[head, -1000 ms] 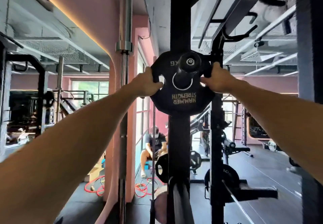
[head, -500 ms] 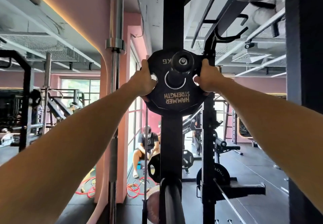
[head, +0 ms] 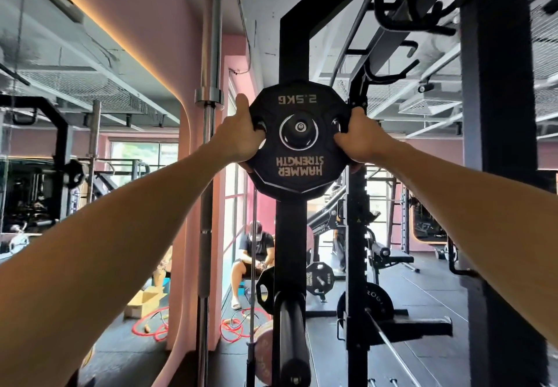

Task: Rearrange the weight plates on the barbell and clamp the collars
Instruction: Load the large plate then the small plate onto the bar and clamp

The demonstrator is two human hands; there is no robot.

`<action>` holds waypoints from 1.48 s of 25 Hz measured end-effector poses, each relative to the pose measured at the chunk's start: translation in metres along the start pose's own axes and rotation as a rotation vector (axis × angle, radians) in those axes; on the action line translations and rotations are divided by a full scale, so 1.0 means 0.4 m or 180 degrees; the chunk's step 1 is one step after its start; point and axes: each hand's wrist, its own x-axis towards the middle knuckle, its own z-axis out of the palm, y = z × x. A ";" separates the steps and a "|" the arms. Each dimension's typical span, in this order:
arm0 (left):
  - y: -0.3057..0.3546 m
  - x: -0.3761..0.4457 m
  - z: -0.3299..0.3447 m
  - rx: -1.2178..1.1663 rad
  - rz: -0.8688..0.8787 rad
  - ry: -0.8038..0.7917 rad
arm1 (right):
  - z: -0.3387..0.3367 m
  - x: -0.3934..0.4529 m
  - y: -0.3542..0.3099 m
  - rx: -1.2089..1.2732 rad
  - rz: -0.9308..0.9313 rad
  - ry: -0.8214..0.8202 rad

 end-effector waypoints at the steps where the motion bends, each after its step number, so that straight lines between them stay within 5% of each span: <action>1: 0.013 -0.012 -0.013 -0.0008 -0.0001 0.0010 | -0.012 -0.013 -0.010 -0.0092 -0.0019 0.0058; 17: 0.241 -0.326 -0.049 0.0309 -0.0221 0.0167 | -0.149 -0.313 0.079 0.0113 -0.0448 -0.0128; 37: 0.902 -0.784 -0.050 0.0265 0.0074 -0.0465 | -0.746 -0.883 0.289 -0.0157 -0.0091 -0.1023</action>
